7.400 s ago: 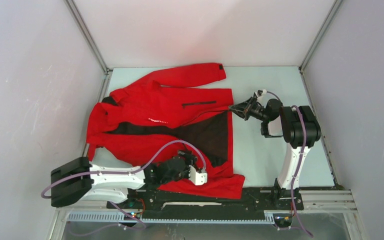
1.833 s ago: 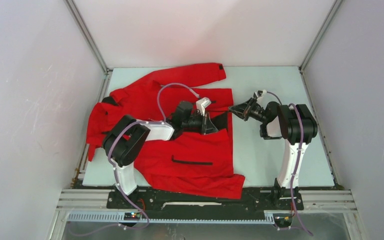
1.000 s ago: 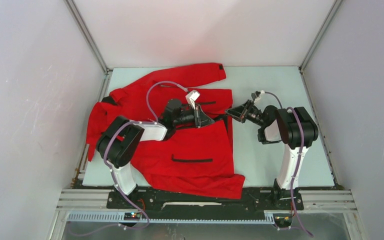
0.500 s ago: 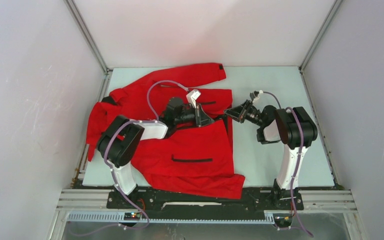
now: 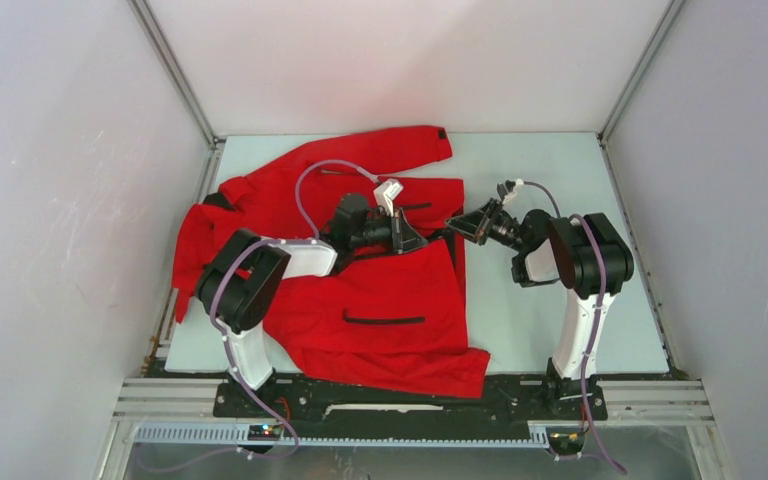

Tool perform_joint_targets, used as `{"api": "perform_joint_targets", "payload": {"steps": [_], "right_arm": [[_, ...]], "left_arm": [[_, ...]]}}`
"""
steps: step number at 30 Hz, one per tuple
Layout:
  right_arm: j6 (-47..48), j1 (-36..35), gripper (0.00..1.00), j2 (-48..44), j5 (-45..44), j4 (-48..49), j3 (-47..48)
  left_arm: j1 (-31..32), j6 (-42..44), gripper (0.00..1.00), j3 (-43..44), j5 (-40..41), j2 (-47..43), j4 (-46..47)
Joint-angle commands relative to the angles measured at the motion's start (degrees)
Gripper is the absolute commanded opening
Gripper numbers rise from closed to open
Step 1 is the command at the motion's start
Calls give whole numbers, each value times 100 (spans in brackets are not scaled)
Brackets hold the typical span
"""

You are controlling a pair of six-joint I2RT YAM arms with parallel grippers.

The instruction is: Zip up the jacket

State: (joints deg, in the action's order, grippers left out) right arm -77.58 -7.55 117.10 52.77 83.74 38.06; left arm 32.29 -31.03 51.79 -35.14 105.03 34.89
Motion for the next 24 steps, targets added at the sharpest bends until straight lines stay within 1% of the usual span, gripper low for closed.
{"api": "perform_joint_targets", "payload": {"steps": [1, 14, 24], "right_arm": [[8, -62, 0, -33, 127, 354, 164], [-11, -104, 0, 36, 171, 355, 166], [-15, -115, 0, 63, 145, 346, 166]], "left_arm": [[-10, 177, 0, 289, 112, -29, 47], [-37, 248, 0, 184, 236, -228, 114], [-39, 198, 0, 59, 306, -378, 361]]}}
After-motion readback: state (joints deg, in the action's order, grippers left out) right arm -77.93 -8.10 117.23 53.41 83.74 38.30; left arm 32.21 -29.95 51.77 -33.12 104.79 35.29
